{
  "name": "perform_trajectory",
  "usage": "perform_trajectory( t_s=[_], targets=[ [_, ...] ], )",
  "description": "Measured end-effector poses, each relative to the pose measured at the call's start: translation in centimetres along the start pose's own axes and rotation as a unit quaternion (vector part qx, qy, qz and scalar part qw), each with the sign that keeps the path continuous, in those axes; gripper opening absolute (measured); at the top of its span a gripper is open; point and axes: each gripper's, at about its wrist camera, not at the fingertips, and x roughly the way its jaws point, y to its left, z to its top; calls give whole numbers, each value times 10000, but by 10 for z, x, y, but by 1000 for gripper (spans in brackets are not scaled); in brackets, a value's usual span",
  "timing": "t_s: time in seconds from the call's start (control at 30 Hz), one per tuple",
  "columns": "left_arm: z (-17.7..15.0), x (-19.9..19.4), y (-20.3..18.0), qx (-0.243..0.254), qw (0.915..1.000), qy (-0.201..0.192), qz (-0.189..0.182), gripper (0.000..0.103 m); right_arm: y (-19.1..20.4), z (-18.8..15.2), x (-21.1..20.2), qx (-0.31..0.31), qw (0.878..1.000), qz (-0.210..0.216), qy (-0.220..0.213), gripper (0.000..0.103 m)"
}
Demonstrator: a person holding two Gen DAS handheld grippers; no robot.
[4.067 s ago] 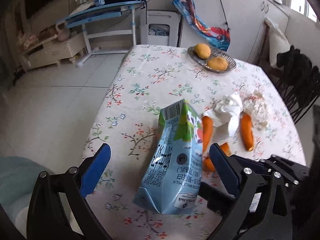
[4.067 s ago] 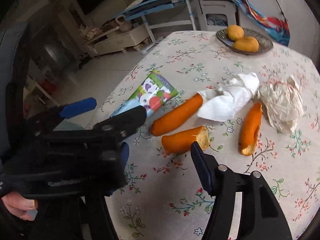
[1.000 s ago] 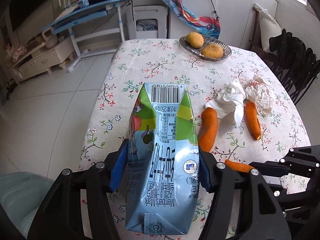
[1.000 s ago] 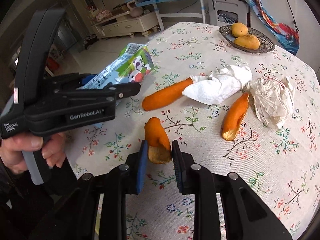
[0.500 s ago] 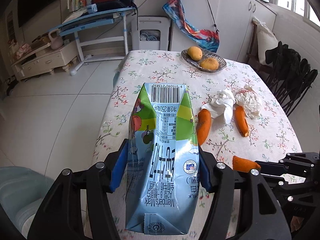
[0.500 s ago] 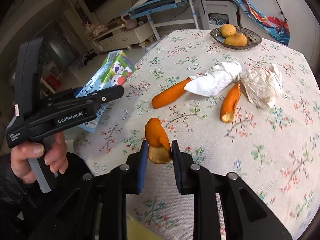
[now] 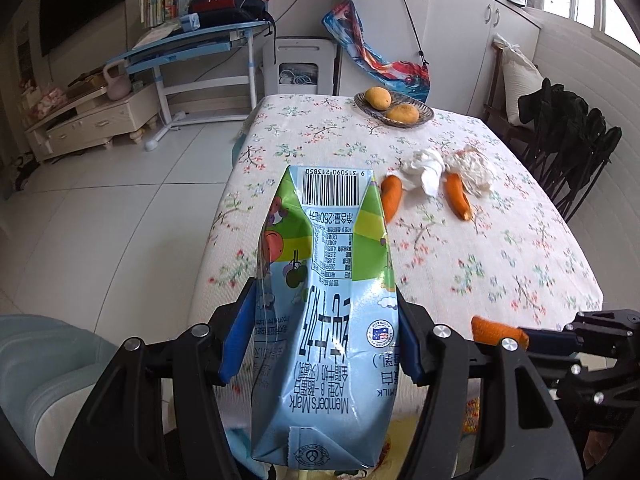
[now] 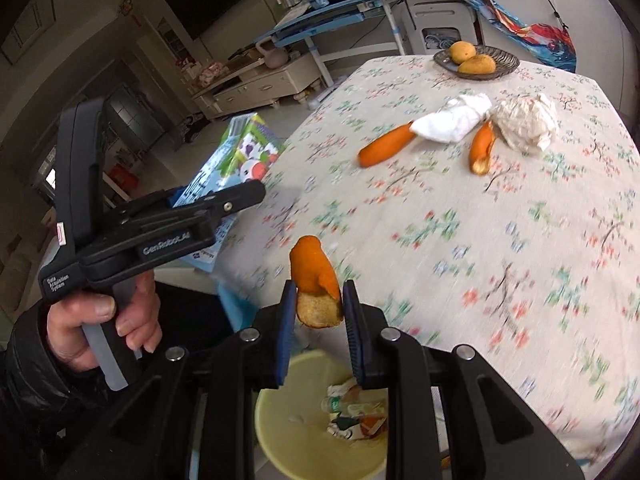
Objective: Collect trash
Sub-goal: 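Carry the peel over the yellow bucket and open the right tool while the left tool holds the carton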
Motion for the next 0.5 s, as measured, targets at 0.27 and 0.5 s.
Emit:
perform_trajectory(
  t_s=[0.27, 0.5],
  targets=[
    [-33, -23, 2, 78, 10000, 23, -12, 58, 21, -36, 5, 26, 9997, 62, 252, 24],
    [-58, -40, -7, 296, 9996, 11, -43, 58, 39, -62, 16, -112, 9981, -53, 608, 24]
  ],
)
